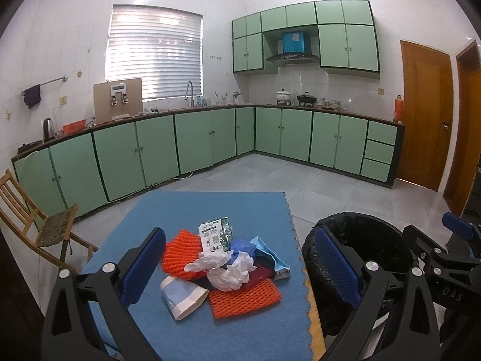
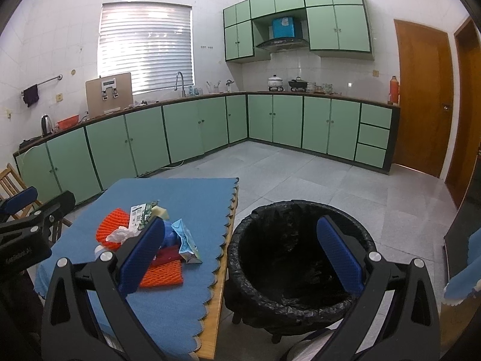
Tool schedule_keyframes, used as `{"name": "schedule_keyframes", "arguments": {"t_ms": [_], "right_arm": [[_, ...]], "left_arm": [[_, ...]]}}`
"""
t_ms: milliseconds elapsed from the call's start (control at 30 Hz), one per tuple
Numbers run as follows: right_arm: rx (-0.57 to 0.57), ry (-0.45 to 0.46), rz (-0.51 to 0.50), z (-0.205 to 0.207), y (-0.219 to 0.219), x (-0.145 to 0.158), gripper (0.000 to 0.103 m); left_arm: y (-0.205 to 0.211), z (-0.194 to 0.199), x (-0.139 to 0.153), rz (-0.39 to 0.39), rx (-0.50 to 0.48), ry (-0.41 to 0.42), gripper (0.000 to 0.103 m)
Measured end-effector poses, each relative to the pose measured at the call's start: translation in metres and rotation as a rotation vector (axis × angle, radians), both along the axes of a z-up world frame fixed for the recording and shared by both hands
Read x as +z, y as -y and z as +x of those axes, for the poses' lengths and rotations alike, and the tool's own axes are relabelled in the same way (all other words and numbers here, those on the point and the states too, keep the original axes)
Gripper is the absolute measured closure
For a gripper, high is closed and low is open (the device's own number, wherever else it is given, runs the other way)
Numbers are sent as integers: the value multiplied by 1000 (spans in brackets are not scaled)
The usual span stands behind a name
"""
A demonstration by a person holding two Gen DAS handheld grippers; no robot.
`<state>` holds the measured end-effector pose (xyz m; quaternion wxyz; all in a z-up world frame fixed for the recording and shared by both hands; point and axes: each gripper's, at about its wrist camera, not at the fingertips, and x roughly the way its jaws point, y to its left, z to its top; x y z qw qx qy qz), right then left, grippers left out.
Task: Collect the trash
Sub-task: 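Grasp the light-blue drink carton with the right gripper while the left gripper approaches the white tissue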
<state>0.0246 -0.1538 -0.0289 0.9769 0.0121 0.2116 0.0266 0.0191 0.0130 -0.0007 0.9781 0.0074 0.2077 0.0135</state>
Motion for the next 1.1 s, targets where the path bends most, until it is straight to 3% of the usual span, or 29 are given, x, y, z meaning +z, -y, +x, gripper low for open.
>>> {"name": "schedule_keyframes", "arguments": {"t_ms": [600,967,1100], "right_arm": [[98,-101,-16,65,-41,-23,5],[213,-229,-69,139,-93,-63,5],[259,-264,-94,161,-115,-82,5]], "left_arm": [[-36,54,-33,-28,65,-159,6],[-124,117,-94,-24,230,-307,6],[-145,125,-110,-9,264,-323,7]]}}
